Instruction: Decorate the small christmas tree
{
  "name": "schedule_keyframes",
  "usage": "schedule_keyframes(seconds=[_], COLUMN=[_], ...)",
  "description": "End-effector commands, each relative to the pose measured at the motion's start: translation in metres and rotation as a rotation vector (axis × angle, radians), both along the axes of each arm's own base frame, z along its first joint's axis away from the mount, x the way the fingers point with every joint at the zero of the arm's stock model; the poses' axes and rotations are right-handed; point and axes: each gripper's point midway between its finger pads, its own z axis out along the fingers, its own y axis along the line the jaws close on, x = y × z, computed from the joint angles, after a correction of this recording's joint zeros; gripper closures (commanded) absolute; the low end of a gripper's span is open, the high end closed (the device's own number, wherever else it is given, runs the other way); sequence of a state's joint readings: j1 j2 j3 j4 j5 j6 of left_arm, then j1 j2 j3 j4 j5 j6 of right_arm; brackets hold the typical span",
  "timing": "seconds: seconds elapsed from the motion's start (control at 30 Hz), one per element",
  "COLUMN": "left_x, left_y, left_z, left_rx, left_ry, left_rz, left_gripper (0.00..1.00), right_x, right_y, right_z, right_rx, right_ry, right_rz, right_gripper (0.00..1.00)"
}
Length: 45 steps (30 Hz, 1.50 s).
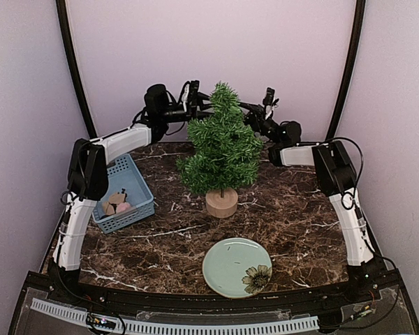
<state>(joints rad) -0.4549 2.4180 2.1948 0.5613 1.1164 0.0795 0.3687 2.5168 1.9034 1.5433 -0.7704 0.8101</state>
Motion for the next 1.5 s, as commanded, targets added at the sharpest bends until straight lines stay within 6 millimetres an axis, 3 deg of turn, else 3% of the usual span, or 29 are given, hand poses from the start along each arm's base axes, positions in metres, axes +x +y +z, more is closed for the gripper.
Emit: schedule_keyframes(seconds=[0.0, 0.33, 0.97, 1.33, 1.47], left_x=[-0.001, -0.011, -0.010, -0.019, -0.020], left_y=[-0.006, -0.019, -0.023, -0.019, -0.014], left_z=[-0.008, -0.018, -0.014, -0.012, -0.009], left_rx=[0.015, 0.032, 0.030, 0.042, 0.042], left_ry=[-0.006, -0.002, 0.054, 0.050, 0.046], left_rz=[-0.017, -0.067, -0.091, -0.130, -0.135], left_gripper=[0.31, 0.33, 0.35, 0.39, 0.46], right_x=[-0.008, -0.005, -0.007, -0.011, -0.014], right_y=[0.010, 0.021, 0.023, 0.034, 0.039], right_z=[0.007, 0.009, 0.008, 0.002, 0.002], right_rx=[0.002, -0.001, -0.020, -0.063, -0.076], right_ry=[-0.041, -0.068, -0.100, -0.096, -0.102], right_rz=[0.030, 0.027, 0.079, 0.120, 0.133], right_gripper=[1.00, 1.00, 1.00, 1.00, 1.00])
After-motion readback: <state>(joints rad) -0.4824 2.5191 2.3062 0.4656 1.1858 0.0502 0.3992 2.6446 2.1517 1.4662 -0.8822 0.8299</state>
